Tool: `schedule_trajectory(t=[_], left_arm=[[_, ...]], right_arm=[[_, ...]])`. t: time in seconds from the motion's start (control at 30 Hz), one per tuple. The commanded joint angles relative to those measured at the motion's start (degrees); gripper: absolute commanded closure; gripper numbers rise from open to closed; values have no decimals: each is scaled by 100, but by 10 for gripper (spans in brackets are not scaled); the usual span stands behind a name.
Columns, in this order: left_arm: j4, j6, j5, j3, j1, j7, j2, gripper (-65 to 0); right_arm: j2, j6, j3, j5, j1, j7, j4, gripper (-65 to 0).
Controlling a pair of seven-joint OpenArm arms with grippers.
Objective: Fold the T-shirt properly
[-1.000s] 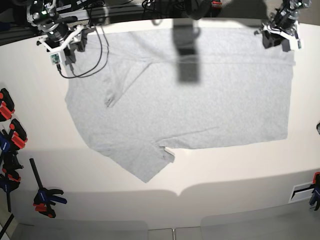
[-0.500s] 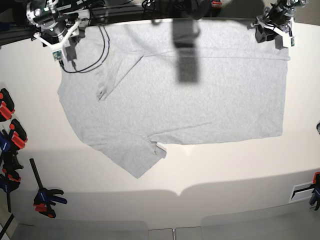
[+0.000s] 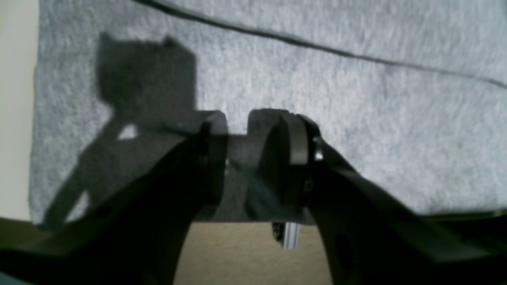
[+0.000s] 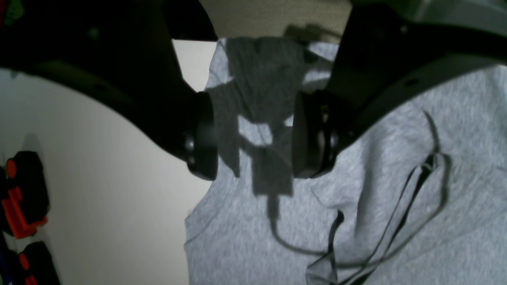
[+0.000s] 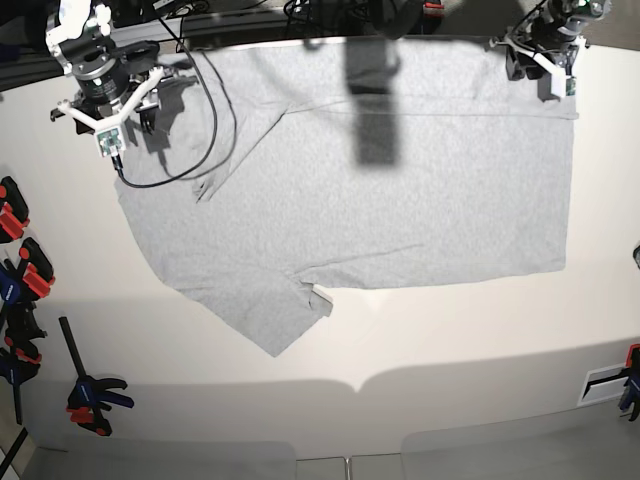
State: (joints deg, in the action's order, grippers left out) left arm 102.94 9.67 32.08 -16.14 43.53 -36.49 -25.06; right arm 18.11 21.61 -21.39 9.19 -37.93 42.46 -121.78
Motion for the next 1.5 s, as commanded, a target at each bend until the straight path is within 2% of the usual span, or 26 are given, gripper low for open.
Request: schedule_trajectory(t=[0.0,0.1,0.23,0.43,0.53,0.6,0.73,0.83,0.93,1.0,1.1,1.2,1.27,1.33,1.47], left_arm=[[153,24,28,-7,94,-125,-20,-201],[496,22,-76,-7,92,-118,-20,-201],[920,-46,-883,-7,92,175,-20,-201],[1110,-1182,-2227,-7,-42,1451,-22,-201],[1110,-1246,-2273,-4,-597,1434,-22,-203],[1110,-1123,-2142,-4,-1180,1067,-22,-203],[1104,-627,-1985,-4,-2476,450,-26,-203],[1064,-380,-1838,-4,-3394,142,-90,-203],[623,-251,-1515,-4,-4142,103,-258,-203],[9,-105,-1274,-2,-4546,125,-382,-203],[-1231,468,-833,7,-5230,-111,-511,-203],[-2669,857,-507,7,-6030,-321,-564,-225],[-3683,1080,-542,7,-6599,-267,-566,-233],[-4715,1169,-675,7,-7158,24,-564,-233],[-6706,1180,-1628,11,-8072,903,-581,-233]], right_arm=[[59,-63,-31,24,17,-234,-90,-295],[59,-63,-31,26,15,-420,-90,-295],[59,-61,-31,28,15,-514,-90,-295],[59,-59,-31,120,52,-459,-90,-295],[59,-57,-31,444,212,-334,-90,-295],[61,-46,-31,605,352,-326,-90,-295],[59,120,-31,627,612,-120,-90,-295],[61,195,-31,627,684,-87,-90,-295],[61,197,-31,627,682,-52,-90,-295],[61,199,-31,625,680,28,-90,-295],[59,199,-31,627,682,68,-90,-295],[57,197,-31,654,682,63,-90,-295],[59,199,-31,728,682,68,-90,-295],[59,203,-31,831,682,68,-90,-295],[61,205,-31,946,680,101,-90,-295]])
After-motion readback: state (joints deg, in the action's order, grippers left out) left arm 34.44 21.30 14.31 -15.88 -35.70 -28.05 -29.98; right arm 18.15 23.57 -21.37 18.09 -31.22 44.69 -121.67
